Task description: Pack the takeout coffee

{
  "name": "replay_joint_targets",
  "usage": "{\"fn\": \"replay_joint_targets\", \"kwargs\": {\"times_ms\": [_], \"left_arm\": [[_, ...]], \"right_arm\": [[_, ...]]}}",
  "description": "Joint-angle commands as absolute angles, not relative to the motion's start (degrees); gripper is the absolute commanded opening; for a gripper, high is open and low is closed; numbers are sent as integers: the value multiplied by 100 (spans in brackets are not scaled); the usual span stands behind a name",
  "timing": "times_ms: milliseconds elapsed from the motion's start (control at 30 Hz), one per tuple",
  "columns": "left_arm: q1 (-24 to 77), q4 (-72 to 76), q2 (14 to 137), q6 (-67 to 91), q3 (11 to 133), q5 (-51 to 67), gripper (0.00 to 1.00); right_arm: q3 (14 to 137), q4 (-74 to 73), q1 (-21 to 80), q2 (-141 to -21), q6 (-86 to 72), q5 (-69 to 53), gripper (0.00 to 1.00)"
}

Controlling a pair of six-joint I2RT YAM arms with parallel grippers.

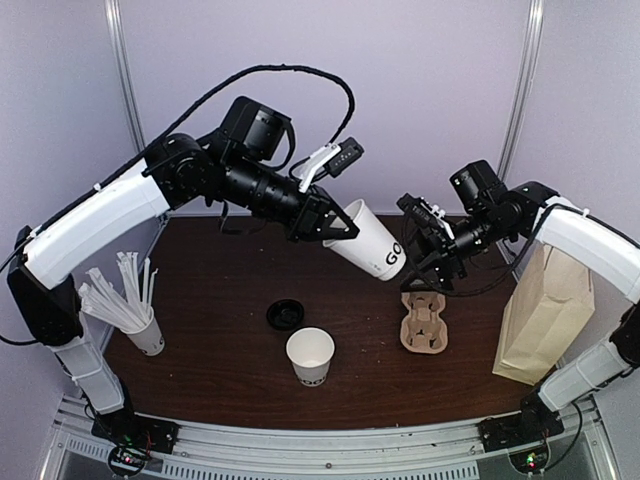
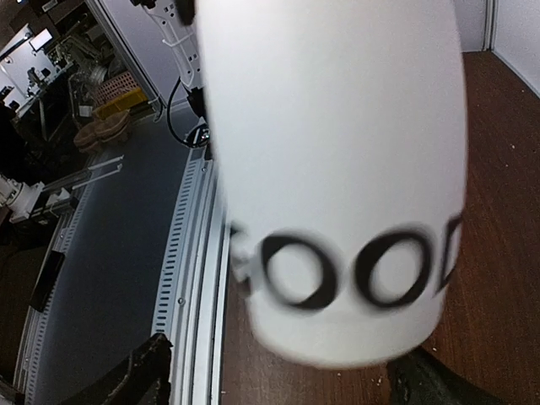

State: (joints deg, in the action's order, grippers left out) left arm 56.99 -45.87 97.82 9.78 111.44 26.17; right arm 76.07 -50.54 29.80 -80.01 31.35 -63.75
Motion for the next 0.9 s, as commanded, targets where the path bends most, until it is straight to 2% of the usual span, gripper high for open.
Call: {"fn": "replay_joint_targets", "kwargs": {"times_ms": [0, 133, 300, 533, 867], "left_arm": [[5165, -5238, 9399, 335, 11513, 1446, 0], [4423, -6064, 9586, -131, 11687, 23, 0], [3892, -6867, 10525, -520, 12010, -1531, 0], [3153, -7840, 12006, -104, 13011, -631, 0], [2742, -7504, 12953, -240, 13139, -747, 0]], "right_arm": [[7745, -5700, 2808, -7609, 3553, -6052, 88], [7286, -5793, 2804, -7277, 3819, -5684, 89], [6779, -5583, 2821, -7080, 3772, -5704, 88], [6629, -5261, 2849, -7034, 3605, -5854, 88], [6355, -4996, 2878, -6970, 3500, -5958, 87]]}}
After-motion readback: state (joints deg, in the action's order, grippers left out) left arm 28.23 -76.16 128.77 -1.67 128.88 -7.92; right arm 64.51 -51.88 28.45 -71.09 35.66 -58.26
